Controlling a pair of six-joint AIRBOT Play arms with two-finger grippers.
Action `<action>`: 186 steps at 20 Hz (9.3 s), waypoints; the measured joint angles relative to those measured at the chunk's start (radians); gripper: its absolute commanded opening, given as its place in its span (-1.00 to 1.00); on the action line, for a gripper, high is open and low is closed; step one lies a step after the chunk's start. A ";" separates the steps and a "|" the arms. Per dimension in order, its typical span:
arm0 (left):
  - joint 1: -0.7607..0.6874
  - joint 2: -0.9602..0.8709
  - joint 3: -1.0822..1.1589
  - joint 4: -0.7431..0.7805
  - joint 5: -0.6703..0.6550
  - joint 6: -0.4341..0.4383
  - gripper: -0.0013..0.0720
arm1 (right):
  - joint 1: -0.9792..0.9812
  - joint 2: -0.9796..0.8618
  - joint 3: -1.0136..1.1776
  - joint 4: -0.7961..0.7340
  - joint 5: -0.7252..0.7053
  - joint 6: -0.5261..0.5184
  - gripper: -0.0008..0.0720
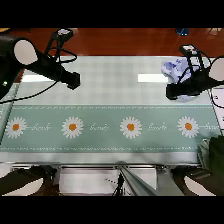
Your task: Fold the shirts.
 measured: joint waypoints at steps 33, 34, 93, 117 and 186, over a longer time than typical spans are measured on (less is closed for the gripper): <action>-0.002 -0.040 0.000 0.000 0.074 0.012 0.97 | -0.191 -0.081 0.001 -0.360 -0.616 0.345 0.65; -0.002 -0.041 0.000 0.000 0.079 0.012 0.97 | -0.243 -0.112 0.001 -0.352 -0.654 0.376 0.65; -0.005 0.253 0.473 -0.067 -0.416 -0.044 0.96 | 0.136 0.077 0.328 0.407 -0.233 -0.179 -0.92; 0.082 0.181 -0.489 -0.262 0.097 0.000 0.94 | -0.445 -0.103 0.238 0.296 -0.043 -0.262 0.39; 0.548 0.182 0.592 -0.822 0.022 0.160 -0.92 | -0.575 0.513 0.047 0.599 -0.274 -0.285 -0.93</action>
